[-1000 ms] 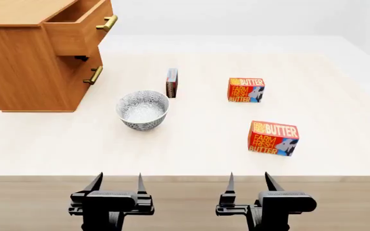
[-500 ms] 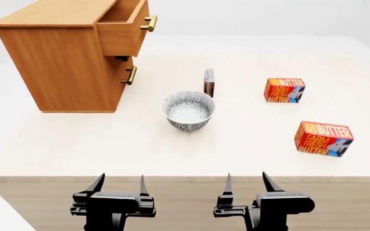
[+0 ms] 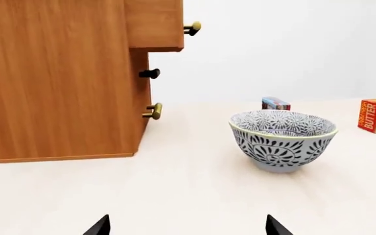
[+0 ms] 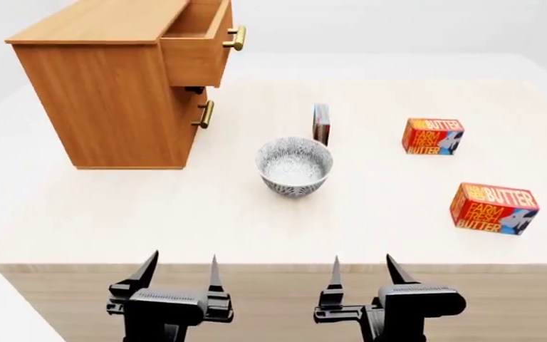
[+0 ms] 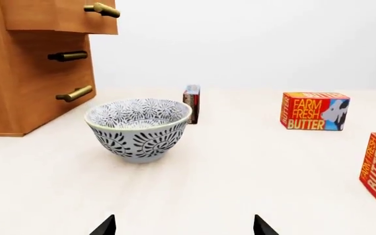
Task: Put the chocolate pudding in the top drawer of the cabinet and close it.
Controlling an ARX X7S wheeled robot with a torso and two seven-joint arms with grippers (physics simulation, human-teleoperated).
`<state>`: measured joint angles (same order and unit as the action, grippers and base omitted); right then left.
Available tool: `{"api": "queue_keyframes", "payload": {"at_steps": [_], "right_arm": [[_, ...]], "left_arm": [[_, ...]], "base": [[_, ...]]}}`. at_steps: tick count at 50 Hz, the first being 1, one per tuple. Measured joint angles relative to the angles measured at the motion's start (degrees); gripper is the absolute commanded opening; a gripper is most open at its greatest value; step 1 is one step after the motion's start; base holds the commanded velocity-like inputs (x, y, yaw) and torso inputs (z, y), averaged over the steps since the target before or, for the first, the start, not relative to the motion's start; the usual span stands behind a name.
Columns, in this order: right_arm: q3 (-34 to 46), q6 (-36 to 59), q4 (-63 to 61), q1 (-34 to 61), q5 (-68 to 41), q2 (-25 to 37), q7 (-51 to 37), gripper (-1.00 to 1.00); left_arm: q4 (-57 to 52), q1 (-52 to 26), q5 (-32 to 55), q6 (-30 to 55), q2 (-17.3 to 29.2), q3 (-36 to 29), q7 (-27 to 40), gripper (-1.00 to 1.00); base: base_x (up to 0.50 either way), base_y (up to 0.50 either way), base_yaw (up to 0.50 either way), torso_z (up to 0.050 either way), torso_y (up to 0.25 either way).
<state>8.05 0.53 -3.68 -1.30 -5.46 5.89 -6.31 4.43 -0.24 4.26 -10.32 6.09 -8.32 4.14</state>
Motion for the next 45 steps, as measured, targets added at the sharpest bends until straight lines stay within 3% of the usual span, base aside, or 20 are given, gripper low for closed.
{"api": "queue_keyframes", "payload": {"at_steps": [17, 41, 45], "right_arm": [[1.01, 11.88, -8.86, 1.41, -3.19, 2.40, -0.60, 1.00], [2.82, 27.72, -22.45, 9.87, -2.85, 7.57, -0.96, 1.00], [2.72, 30.54, -24.25, 11.52, -3.71, 8.08, -0.52, 1.00]], "left_arm": [[-7.44, 0.76, -2.08, 1.27, 3.19, -0.87, 0.75, 1.00], [-23.86, -3.12, -2.44, 18.12, 7.94, -0.43, 0.06, 1.00], [-26.63, -4.51, -1.14, 22.93, 8.43, 0.12, -0.35, 1.00]], "base": [[0.00, 0.00, 0.00, 0.050, 0.000], [0.00, 0.00, 0.00, 0.050, 0.000], [0.00, 0.00, 0.00, 0.000, 0.000]]}}
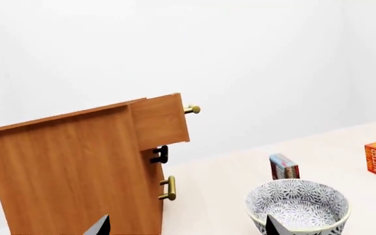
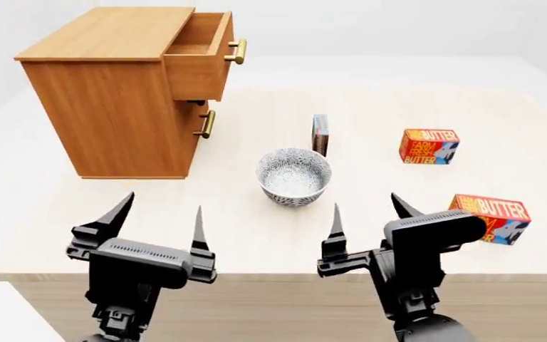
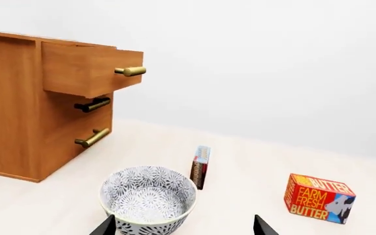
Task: Put the chocolate pudding in the top drawer of the cabinet and close it.
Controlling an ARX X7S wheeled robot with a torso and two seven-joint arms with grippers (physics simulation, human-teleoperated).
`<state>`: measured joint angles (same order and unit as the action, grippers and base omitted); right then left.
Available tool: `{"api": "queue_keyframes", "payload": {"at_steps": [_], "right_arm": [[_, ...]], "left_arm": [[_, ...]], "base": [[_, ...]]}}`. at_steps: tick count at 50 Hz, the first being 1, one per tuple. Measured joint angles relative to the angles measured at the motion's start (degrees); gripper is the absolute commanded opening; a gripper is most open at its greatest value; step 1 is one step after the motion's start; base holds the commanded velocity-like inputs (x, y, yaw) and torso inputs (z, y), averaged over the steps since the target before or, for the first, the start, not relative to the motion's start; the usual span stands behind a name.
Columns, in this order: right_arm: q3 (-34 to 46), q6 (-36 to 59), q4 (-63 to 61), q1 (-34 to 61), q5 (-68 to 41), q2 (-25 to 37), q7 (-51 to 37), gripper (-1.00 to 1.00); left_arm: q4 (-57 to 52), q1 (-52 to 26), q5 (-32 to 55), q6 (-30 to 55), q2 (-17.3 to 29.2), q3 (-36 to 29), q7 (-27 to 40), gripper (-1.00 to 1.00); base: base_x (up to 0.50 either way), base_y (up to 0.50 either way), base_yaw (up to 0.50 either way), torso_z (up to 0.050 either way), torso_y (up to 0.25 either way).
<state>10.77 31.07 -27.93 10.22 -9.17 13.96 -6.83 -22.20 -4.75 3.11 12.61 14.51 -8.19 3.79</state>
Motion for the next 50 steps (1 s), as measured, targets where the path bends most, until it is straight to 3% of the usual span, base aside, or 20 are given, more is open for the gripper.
{"api": "queue_keyframes", "payload": {"at_steps": [25, 50], "right_arm": [[-1.63, 13.00, -5.83, 8.06, -4.34, 1.12, 0.25, 1.00], [-3.35, 18.02, -4.81, 15.28, -6.17, 1.46, -0.21, 1.00]], "left_arm": [[-15.62, -12.24, 0.97, 30.44, 1.20, 1.37, 3.42, 1.00], [-18.56, -22.99, 4.46, 41.43, 2.80, 1.37, 0.12, 1.00]], "base": [[0.03, 0.00, 0.00, 0.000, 0.000], [0.38, 0.00, 0.00, 0.000, 0.000]]}}
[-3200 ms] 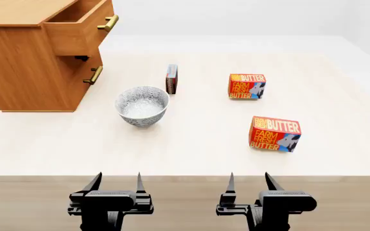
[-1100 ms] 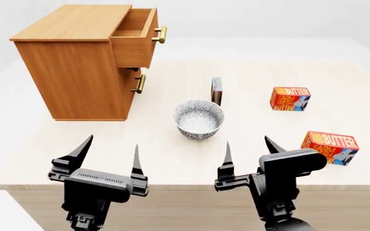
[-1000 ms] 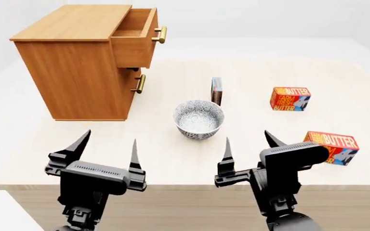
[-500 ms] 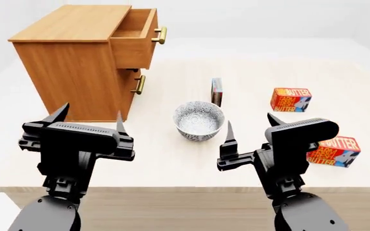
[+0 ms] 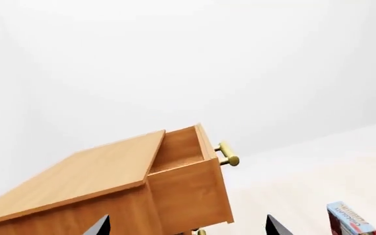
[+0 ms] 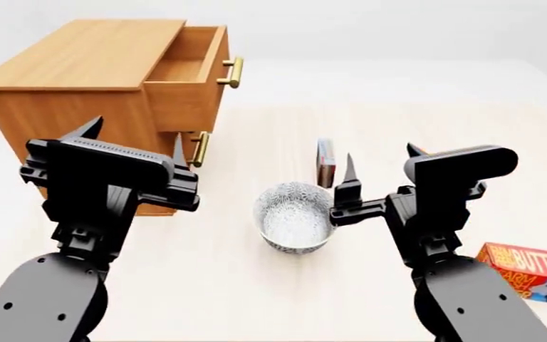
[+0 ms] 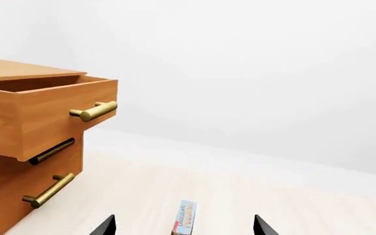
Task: Put the chocolate pudding in the top drawer of the cabinet and close it.
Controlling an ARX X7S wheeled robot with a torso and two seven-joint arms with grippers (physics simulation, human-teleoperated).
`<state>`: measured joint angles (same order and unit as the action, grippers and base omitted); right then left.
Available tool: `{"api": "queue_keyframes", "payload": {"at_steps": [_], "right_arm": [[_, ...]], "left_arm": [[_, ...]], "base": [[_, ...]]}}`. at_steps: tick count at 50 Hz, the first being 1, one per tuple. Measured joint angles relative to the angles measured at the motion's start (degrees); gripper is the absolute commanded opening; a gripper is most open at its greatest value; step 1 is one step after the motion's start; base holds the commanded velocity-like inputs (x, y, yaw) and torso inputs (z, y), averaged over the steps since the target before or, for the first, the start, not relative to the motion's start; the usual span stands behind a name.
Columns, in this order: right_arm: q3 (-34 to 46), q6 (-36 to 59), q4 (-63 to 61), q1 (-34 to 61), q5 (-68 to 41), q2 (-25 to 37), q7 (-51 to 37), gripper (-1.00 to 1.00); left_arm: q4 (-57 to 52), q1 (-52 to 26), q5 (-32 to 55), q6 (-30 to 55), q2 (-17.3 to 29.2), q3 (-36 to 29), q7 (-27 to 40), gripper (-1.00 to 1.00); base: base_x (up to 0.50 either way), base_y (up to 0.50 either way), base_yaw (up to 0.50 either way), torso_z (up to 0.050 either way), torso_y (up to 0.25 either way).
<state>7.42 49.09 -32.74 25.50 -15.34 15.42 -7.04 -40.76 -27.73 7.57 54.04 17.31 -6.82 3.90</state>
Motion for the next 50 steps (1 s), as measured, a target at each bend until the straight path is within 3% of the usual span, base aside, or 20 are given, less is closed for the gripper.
{"api": "queue_keyframes", "payload": {"at_steps": [31, 50], "right_arm": [[0.18, 0.58, -0.66, 0.52, -0.63, 0.81, -0.69, 1.00], [2.26, 0.49, -0.17, 0.86, 0.69, 0.94, -2.19, 1.00]], "left_arm": [[-4.47, -3.90, 3.26, 5.45, 0.81, 1.99, -1.64, 1.00], [-2.04, -4.18, 3.82, 3.15, 1.00, 2.26, -2.17, 1.00]], "base": [[0.44, 0.00, 0.00, 0.000, 0.000], [0.03, 0.00, 0.00, 0.000, 0.001]]}}
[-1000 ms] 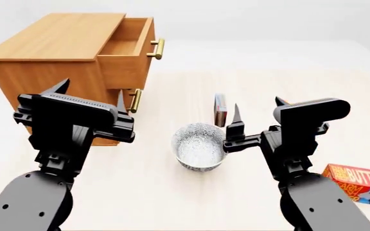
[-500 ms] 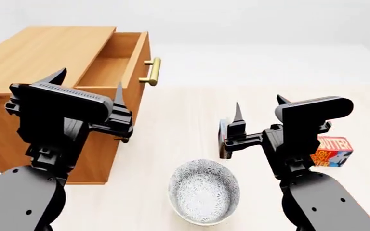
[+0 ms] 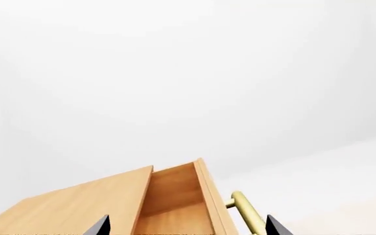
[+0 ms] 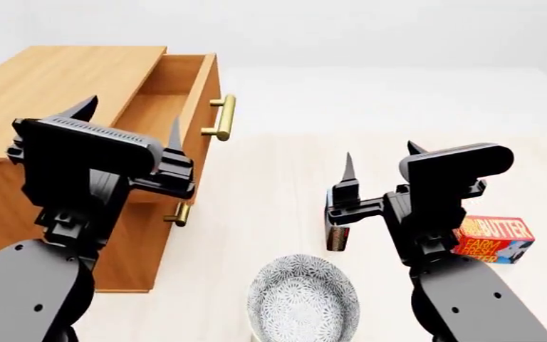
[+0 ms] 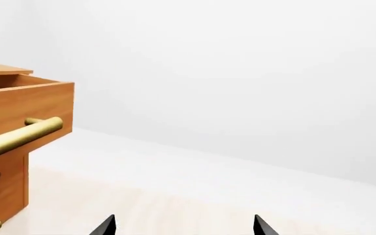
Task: Put the chocolate pudding in the top drawer of the cabinet and close it.
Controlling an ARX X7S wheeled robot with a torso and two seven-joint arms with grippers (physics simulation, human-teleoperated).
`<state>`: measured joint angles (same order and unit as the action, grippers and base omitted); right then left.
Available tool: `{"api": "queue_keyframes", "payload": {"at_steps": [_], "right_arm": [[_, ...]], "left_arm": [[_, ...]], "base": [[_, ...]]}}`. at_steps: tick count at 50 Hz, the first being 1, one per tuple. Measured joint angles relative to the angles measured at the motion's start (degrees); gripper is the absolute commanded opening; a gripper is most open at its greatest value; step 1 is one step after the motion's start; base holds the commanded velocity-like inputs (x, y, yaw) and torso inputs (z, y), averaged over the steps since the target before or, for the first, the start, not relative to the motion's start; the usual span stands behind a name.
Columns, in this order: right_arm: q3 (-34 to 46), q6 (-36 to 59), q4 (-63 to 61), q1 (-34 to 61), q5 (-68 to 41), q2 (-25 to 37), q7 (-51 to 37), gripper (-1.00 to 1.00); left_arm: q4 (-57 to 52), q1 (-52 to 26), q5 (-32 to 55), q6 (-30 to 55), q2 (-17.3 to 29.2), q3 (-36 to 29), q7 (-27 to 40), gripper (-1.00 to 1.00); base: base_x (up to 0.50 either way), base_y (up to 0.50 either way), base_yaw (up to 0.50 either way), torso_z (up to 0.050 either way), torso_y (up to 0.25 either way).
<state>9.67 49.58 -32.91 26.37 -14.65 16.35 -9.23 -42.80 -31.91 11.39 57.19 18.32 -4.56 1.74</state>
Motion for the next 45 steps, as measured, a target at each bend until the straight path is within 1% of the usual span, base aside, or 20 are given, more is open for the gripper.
{"api": "queue_keyframes", "payload": {"at_steps": [4, 7, 12, 17, 20, 24, 30, 37, 45], "right_arm": [[0.25, 0.12, 0.08, 0.11, 0.12, -0.05, -0.30, 1.00], [0.35, 0.29, 0.08, 0.18, 0.15, -0.08, -0.52, 1.00], [0.19, 0.65, -0.17, 0.17, -0.03, -0.04, -0.75, 1.00], [-0.16, 0.86, -0.37, 0.10, -0.31, 0.01, -0.91, 1.00], [-0.38, 1.21, -0.61, 0.11, -0.46, 0.05, -1.08, 1.00], [-0.67, 1.82, -1.00, 0.09, -0.70, 0.13, -1.31, 1.00], [-1.13, 2.52, -1.32, 0.09, -1.05, 0.34, -1.52, 1.00], [-1.60, 3.01, -1.46, 0.08, -1.33, 0.70, -1.67, 1.00], [-1.93, 3.11, -1.11, 0.05, -1.55, 1.05, -1.71, 1.00]], "left_arm": [[0.26, -2.08, 1.42, 3.06, -0.72, 0.44, -0.45, 1.00], [0.80, -4.99, 2.83, 7.02, -1.67, 0.89, -0.78, 1.00], [3.46, -11.47, 5.36, 14.58, -3.85, 1.82, -1.56, 1.00], [9.74, -18.89, 8.53, 21.45, -5.58, 2.07, -2.16, 1.00], [15.83, -23.71, 12.73, 24.38, -5.69, 1.34, -0.74, 1.00], [25.55, -30.29, 19.88, 27.13, -5.36, -0.35, 2.84, 1.00], [41.26, -39.86, 28.07, 29.00, -5.14, -4.30, 6.88, 1.00], [58.89, -50.17, 31.08, 27.76, -6.21, -10.09, 6.59, 1.00], [76.91, -59.89, 30.30, 23.61, -8.81, -15.94, 3.56, 1.00]], "base": [[0.00, 0.00, 0.00, 0.000, 0.000], [0.00, 0.00, 0.00, 0.000, 0.000], [0.00, 0.00, 0.00, 0.000, 0.000], [0.00, 0.00, 0.00, 0.000, 0.000], [0.00, 0.00, 0.00, 0.000, 0.000], [0.00, 0.00, 0.00, 0.000, 0.000], [0.00, 0.00, 0.00, 0.000, 0.000], [0.00, 0.00, 0.00, 0.000, 0.000], [0.00, 0.00, 0.00, 0.000, 0.000]]}}
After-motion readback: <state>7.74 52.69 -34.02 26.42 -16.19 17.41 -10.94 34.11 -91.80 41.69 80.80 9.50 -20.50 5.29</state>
